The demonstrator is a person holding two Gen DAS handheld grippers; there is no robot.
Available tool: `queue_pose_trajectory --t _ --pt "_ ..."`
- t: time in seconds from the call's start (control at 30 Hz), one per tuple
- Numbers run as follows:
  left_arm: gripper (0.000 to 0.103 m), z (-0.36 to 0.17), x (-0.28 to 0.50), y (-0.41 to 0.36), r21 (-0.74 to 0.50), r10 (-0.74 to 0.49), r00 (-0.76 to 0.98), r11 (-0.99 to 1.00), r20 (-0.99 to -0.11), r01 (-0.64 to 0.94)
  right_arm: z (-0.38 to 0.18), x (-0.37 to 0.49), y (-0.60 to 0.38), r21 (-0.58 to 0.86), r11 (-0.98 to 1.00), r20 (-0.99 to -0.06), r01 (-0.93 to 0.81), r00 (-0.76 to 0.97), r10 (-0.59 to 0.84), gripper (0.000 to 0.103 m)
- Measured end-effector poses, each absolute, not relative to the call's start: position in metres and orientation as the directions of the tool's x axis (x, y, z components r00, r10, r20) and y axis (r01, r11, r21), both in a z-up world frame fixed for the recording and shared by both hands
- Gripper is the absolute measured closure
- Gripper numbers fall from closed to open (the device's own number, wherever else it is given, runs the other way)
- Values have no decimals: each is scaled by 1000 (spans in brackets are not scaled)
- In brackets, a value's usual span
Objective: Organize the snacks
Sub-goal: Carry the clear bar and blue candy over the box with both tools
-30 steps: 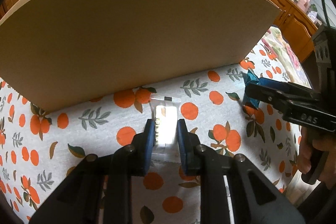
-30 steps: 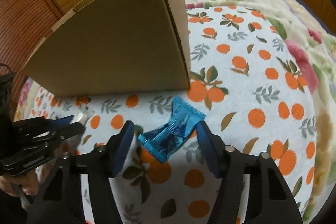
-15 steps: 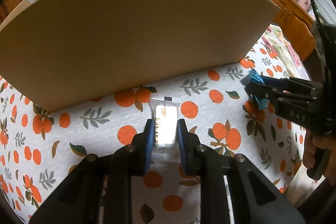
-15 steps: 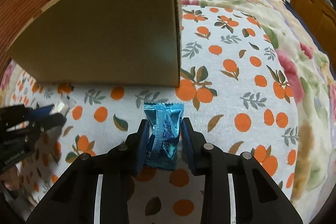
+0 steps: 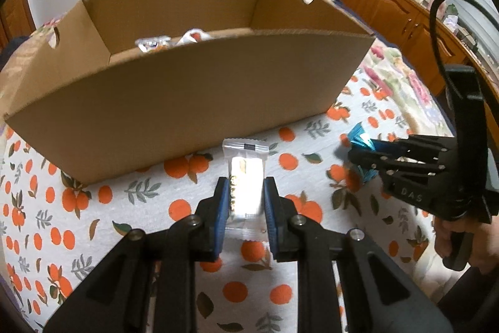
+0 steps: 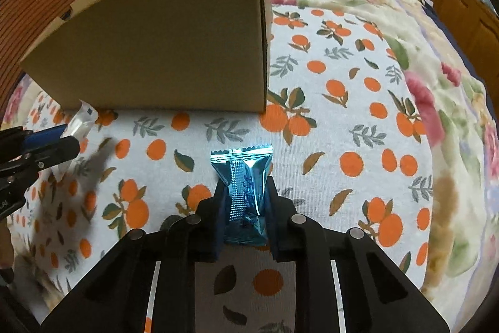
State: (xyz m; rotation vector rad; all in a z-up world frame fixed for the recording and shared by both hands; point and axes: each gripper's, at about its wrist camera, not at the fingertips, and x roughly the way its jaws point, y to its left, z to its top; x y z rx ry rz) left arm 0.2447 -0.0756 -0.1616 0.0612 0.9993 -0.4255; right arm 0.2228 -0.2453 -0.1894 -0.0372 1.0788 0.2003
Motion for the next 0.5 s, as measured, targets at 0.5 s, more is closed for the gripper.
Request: queue_pose_trajectory --t 0.5 --pt "84 -98 233 -64 -136 -350 560 912 -751 387 -127 208 -238 82 971 -792 -223 577 199 84"
